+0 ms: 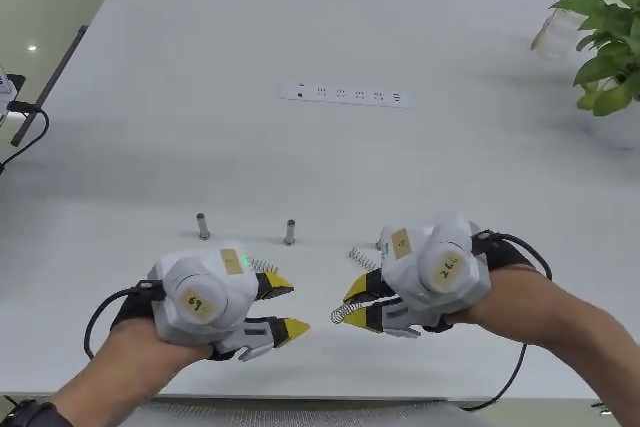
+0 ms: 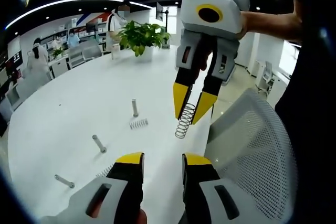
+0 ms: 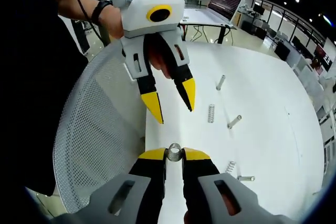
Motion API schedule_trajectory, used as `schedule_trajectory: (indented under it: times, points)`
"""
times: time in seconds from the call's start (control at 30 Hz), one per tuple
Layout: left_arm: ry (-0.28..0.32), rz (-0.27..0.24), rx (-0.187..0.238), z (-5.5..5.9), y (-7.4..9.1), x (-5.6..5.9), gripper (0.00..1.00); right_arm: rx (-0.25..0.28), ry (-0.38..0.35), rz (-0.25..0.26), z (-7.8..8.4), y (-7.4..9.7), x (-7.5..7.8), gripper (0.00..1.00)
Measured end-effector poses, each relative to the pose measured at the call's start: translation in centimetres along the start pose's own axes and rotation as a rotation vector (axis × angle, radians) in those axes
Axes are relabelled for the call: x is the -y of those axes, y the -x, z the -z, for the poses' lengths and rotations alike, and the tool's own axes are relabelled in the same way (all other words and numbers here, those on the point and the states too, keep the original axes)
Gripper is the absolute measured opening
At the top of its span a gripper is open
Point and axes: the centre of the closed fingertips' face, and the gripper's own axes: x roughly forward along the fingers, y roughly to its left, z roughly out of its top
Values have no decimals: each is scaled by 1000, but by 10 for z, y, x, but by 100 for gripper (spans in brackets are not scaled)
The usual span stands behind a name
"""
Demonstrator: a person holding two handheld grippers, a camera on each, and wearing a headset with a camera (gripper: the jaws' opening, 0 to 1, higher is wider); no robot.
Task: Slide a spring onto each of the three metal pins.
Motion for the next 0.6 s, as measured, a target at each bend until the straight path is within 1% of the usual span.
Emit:
schedule_trajectory:
  times: [0.03,0.1,0.2,0.3,0.43,0.5,0.53,0.6]
  points:
    - [10,-8,0,2,2,-3,23,-1,0,1,0,0,1,8]
    - [34,-40,3,6,8,-12,25,-5,-4,5,-1,-1,6,8]
    - [62,-71,22,9,17,-21,27,-5,-6,6,-3,-2,10,8]
    - [81,-102,27,13,25,-30,29,-1,-8,6,-5,-3,14,8]
    - [102,-134,33,18,34,-39,32,-11,-14,2,-7,-6,19,8]
    - [113,-145,32,22,38,-42,36,-22,-14,3,-7,-9,22,8]
    - [119,-160,29,25,40,-46,37,-25,-15,3,-7,-10,24,8]
    - [131,-169,31,29,44,-49,38,-29,-14,0,-9,-12,26,8]
